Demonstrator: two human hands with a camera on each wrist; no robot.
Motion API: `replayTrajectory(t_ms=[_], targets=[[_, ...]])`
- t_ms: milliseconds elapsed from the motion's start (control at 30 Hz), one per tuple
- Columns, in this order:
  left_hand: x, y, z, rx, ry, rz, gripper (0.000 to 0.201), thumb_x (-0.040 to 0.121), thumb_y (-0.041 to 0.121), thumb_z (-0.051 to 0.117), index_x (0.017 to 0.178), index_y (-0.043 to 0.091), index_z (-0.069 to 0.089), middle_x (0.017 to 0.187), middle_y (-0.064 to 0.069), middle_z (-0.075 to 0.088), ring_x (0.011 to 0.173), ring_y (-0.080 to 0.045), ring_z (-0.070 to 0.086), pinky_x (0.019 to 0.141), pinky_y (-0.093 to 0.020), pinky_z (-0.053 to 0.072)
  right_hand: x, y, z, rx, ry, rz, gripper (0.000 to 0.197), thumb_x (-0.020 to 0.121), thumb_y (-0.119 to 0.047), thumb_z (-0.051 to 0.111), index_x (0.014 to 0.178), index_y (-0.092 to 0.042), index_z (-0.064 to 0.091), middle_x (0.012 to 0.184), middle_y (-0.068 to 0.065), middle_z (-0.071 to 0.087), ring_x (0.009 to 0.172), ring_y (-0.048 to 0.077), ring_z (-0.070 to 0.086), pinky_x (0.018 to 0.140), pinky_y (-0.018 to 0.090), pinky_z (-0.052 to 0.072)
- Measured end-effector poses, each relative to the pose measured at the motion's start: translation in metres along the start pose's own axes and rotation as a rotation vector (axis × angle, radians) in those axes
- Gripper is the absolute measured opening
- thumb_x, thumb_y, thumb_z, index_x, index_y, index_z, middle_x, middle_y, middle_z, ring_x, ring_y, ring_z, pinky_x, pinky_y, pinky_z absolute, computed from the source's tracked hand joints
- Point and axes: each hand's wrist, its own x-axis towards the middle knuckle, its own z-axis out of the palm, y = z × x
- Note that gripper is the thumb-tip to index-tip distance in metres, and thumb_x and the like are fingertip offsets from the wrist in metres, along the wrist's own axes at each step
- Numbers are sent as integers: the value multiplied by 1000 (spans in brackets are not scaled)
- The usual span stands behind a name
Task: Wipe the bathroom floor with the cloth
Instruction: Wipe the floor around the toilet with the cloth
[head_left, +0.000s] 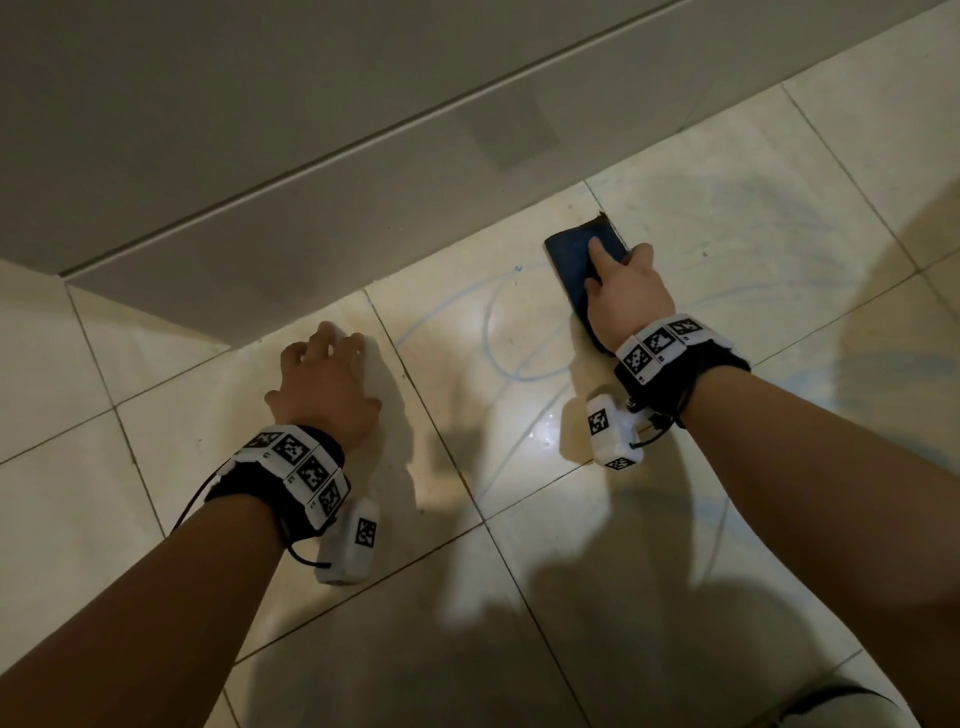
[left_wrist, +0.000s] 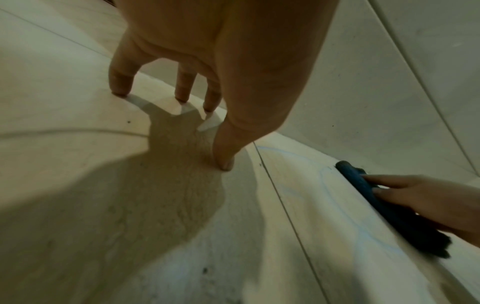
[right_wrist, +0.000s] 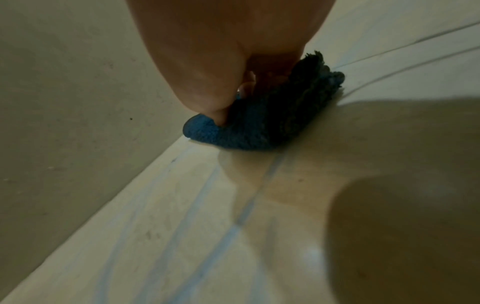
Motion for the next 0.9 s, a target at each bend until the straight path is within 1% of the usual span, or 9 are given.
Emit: replayTrajectory(t_ms=[67,133,233,467,567,633,667,833,900], targets=[[0,0,-1,13,-3,-4,77,83,41,69,147,35,27,158,7,13,141,-29,15,96,-58,43,4,-12,1,-18,-11,-37,52,104,-28,39,154,-27,28,133,19,34,96,36,53,76,37,44],[-1,1,-1,19,-3,-2,76,83,41,69,147,35,27,157,6,14,141,-29,15,94,-58,44,7,-24,3,-41,-29,-84,51,104,-27,38,154,-29,29,133,19,34,101,35,51,80,38,44],[-1,2,-1,21,1,-6,76,83,41,69,146,36,27,157,7,14,140,-29,16,93,-58,45,14,-39,5,-63,-63,-199,51,103,-24,39,153,-30,31,132,19,36,108,36,47,82,36,40],[-6,3,-5,23,-1,-5,74,84,41,67,146,35,27,157,6,13,141,-28,16,92,-57,42,30,-62,5,-99,-114,-410,53,98,-14,50,148,-32,44,127,19,42,112,38,47,87,35,39],[-6,4,-4,14,-4,-5,75,84,40,67,147,35,26,157,6,13,141,-27,16,93,-57,41,27,-74,6,-114,-131,-445,51,98,-21,52,146,-34,45,129,17,41,116,36,44,93,40,44],[-6,4,-4,5,-8,-6,75,84,40,68,146,36,26,158,6,12,142,-27,14,93,-57,40,21,-81,9,-127,-144,-477,49,98,-30,52,146,-36,45,129,15,41,116,34,43,93,46,47],[-6,4,-4,2,-8,-6,75,83,40,68,146,36,27,158,6,11,142,-27,14,94,-58,40,18,-86,11,-136,-150,-501,49,98,-33,52,146,-37,44,129,15,41,116,33,43,92,47,48],[-6,5,-4,9,-21,-13,78,84,37,68,148,36,24,160,6,6,144,-27,11,96,-59,38,0,-121,23,-197,-205,-635,49,101,-38,47,149,-40,38,128,11,39,114,31,42,92,42,44],[-6,5,-4,3,-15,-19,79,84,37,69,148,36,24,160,6,7,144,-27,11,96,-59,38,-7,-136,30,-223,-219,-656,50,101,-39,45,149,-42,35,127,9,39,114,29,42,93,42,44]])
